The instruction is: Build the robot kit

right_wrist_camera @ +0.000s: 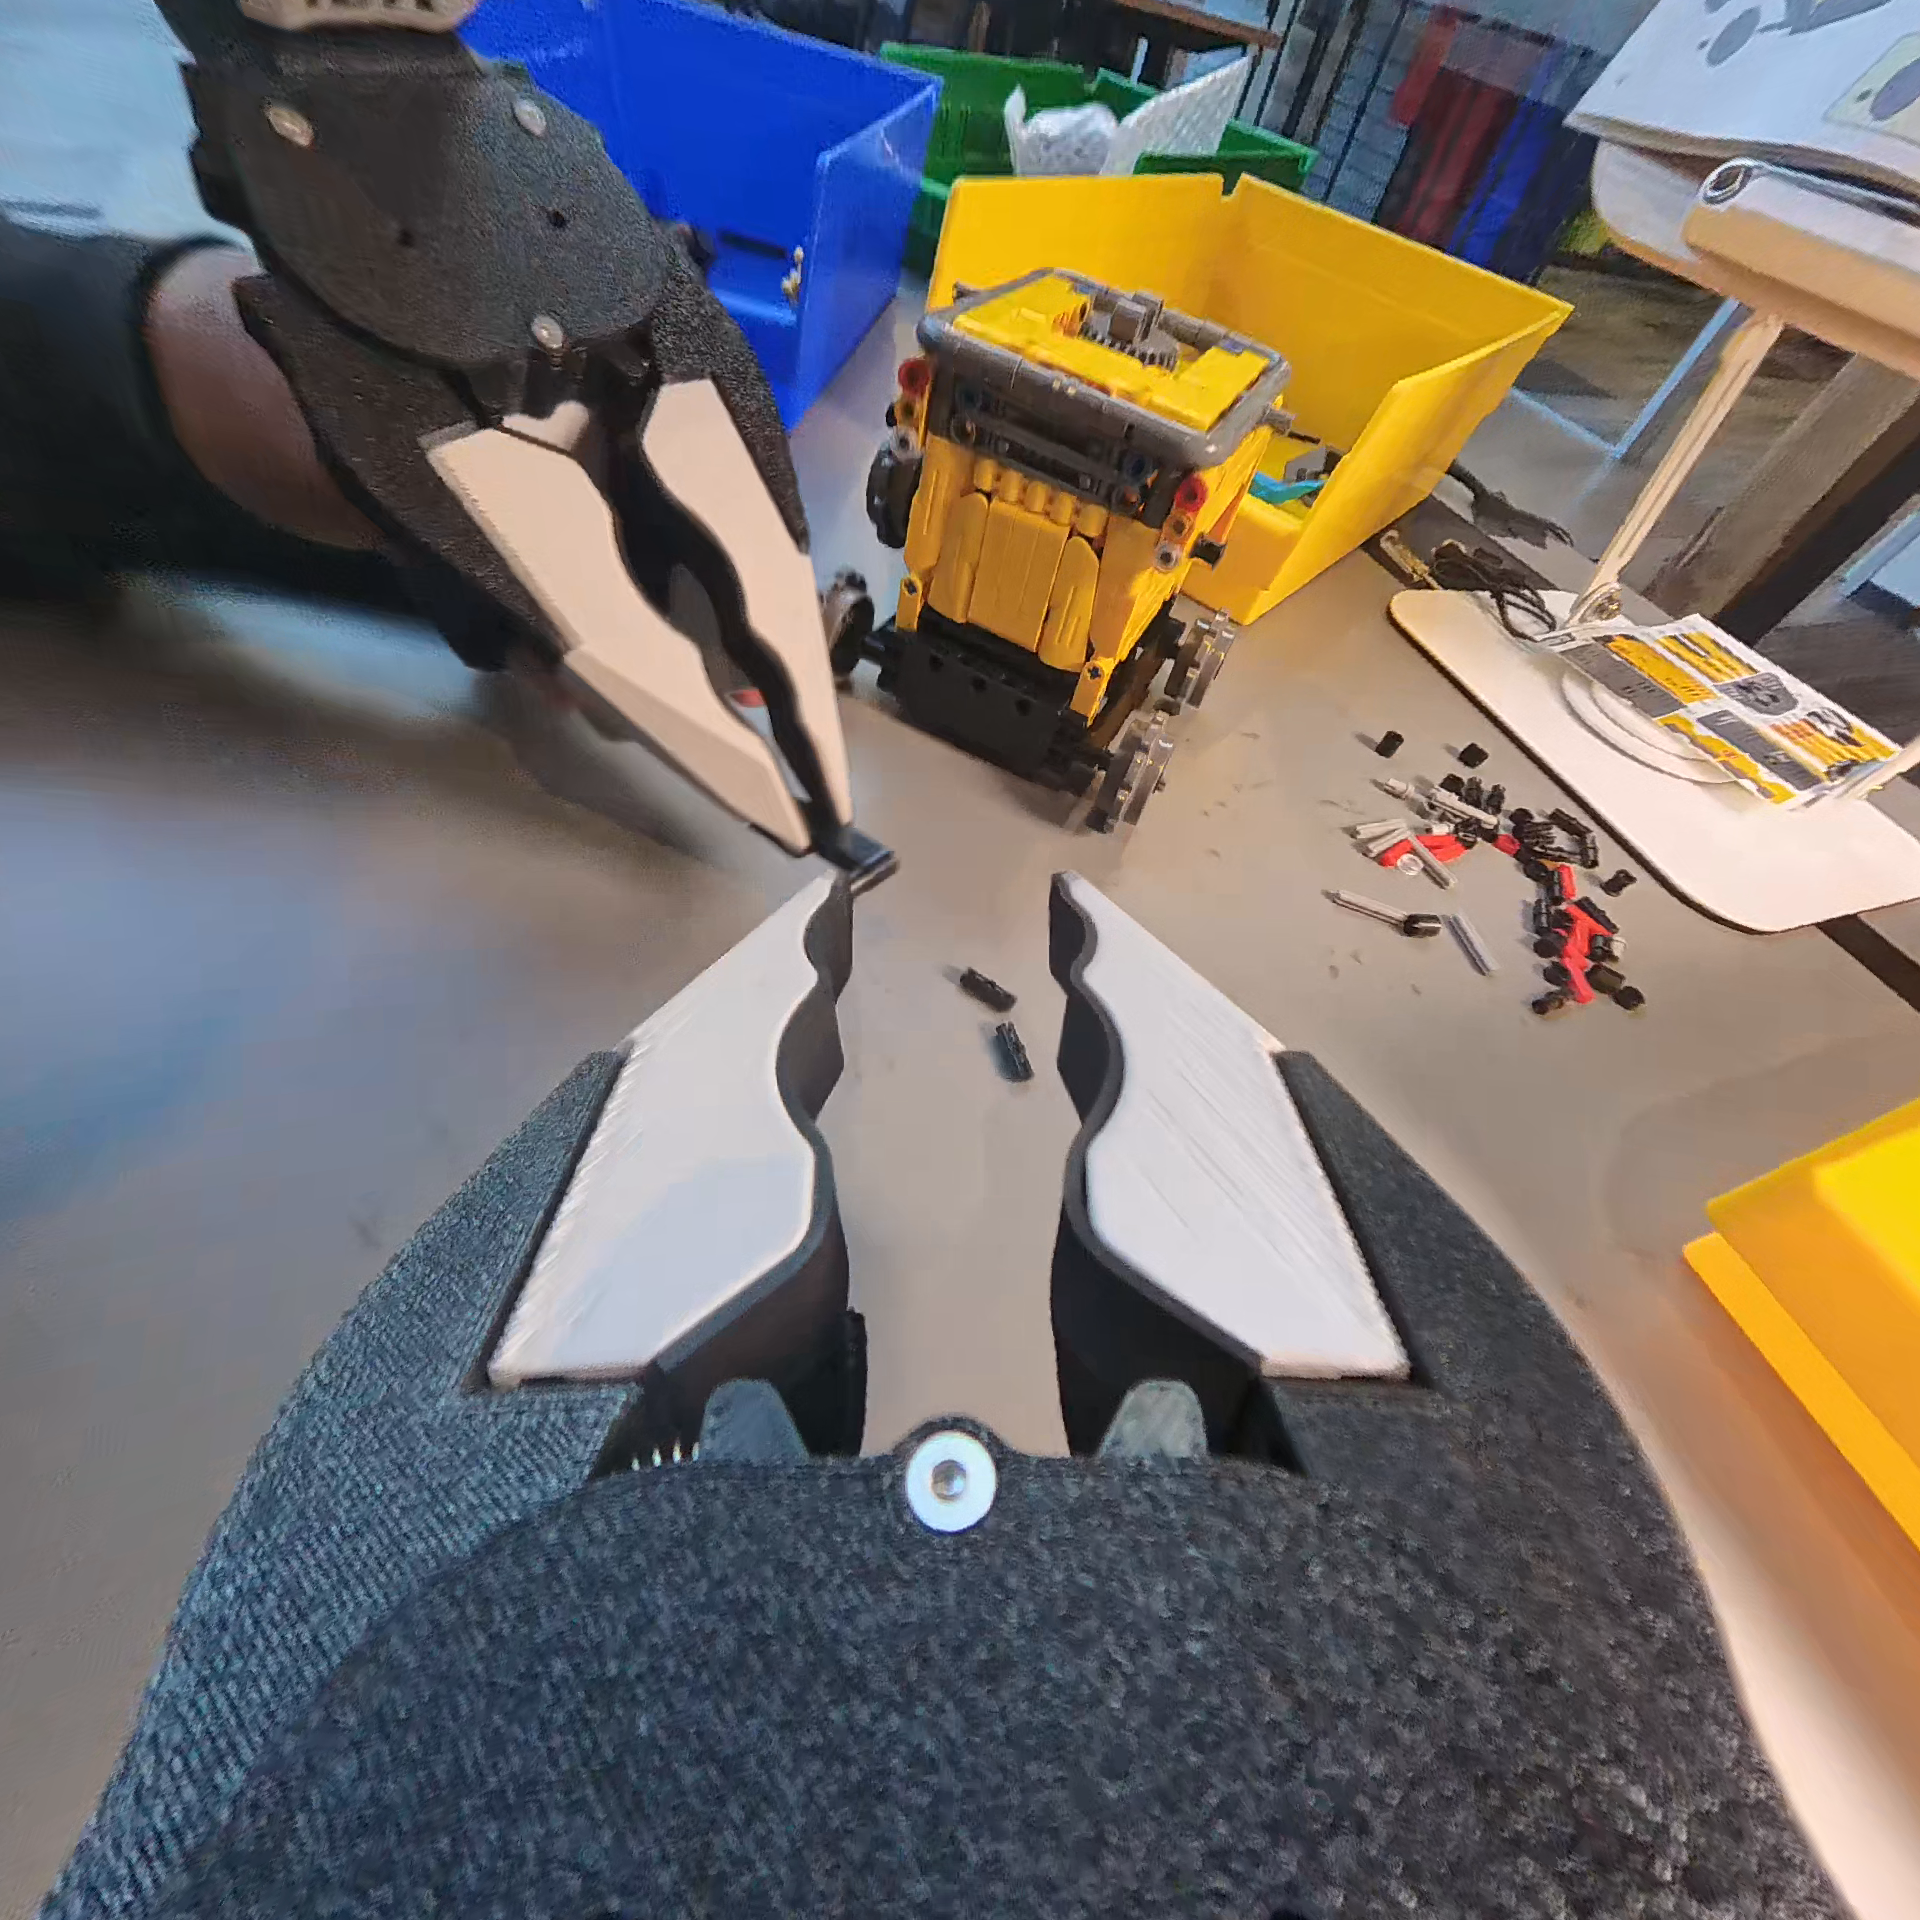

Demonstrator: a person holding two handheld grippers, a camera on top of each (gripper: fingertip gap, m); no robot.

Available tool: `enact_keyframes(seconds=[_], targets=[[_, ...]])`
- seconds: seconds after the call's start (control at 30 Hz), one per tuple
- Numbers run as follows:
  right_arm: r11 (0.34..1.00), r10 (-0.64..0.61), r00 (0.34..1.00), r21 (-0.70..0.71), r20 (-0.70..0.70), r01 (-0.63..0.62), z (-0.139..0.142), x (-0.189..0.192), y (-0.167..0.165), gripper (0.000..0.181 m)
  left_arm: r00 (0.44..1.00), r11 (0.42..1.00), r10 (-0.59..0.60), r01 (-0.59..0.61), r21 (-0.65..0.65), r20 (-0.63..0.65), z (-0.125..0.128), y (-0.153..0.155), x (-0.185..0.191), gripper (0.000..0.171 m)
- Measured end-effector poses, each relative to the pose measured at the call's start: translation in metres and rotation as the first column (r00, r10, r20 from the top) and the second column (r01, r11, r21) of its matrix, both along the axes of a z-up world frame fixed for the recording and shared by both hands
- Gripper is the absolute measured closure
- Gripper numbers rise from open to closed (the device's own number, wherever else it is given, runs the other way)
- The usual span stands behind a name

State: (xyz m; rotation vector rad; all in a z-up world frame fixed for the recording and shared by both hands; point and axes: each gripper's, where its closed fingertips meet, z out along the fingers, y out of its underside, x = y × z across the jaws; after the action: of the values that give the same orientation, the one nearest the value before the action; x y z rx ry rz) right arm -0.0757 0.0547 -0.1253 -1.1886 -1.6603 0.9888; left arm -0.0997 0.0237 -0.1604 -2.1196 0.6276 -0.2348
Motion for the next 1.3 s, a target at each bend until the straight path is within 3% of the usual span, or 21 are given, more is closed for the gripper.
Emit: enact_keyframes(seconds=[0.13, 0.37, 0.43, 0.53, 0.67, 0.73, 1.0, 1.1, 1.2, 1.3], targets=[[0.991, -0.012, 0.995, -0.133, -0.096, -0.001, 0.018, -0.004, 0.0, 0.143, 0.996, 0.97, 0.037, -0.055, 0.236, 0.078, 0.045, 0.025, -0.016, 0.166], [0.898, -0.073, 0.983, -0.441, -0.171, -0.011, 0.047, -0.027, 0.007, 0.146, 0.99, 0.878, 0.077, -0.01, 0.478, -0.122, 0.082, 0.042, -0.023, 0.166], [0.881, -0.098, 0.977, -0.473, -0.187, -0.002, 0.053, -0.035, 0.012, 0.152, 0.973, 0.861, 0.101, 0.019, 0.508, -0.208, 0.087, 0.044, -0.023, 0.166], [0.878, -0.126, 0.968, -0.479, -0.217, 0.007, 0.062, -0.042, 0.02, 0.176, 0.935, 0.835, 0.147, 0.059, 0.548, -0.324, 0.092, 0.045, -0.028, 0.167], [0.872, -0.089, 0.967, -0.488, -0.238, -0.04, 0.066, -0.045, 0.018, 0.175, 0.915, 0.806, 0.18, 0.073, 0.588, -0.36, 0.096, 0.044, -0.032, 0.167], [0.872, -0.068, 0.973, -0.487, -0.219, -0.049, 0.063, -0.046, 0.015, 0.165, 0.907, 0.798, 0.196, 0.074, 0.599, -0.374, 0.096, 0.043, -0.034, 0.167], [0.837, -0.039, 0.976, -0.541, -0.215, -0.086, 0.053, -0.05, 0.012, 0.174, 0.868, 0.794, 0.189, 0.141, 0.592, -0.46, 0.083, 0.039, -0.032, 0.167], [0.85, -0.002, 0.981, -0.517, -0.192, -0.1, 0.047, -0.048, 0.011, 0.175, 0.916, 0.825, 0.079, 0.161, 0.542, -0.393, 0.072, 0.037, -0.026, 0.164], [0.906, 0.111, 0.984, -0.392, -0.142, -0.159, 0.037, -0.038, 0.001, 0.175, 0.983, 0.866, -0.127, 0.176, 0.468, -0.136, 0.07, 0.026, -0.014, 0.132], [0.94, 0.226, 0.966, -0.233, -0.129, -0.251, 0.039, -0.025, -0.015, 0.175, 0.959, 0.872, -0.28, 0.232, 0.432, 0.052, 0.08, 0.012, -0.006, 0.141]])
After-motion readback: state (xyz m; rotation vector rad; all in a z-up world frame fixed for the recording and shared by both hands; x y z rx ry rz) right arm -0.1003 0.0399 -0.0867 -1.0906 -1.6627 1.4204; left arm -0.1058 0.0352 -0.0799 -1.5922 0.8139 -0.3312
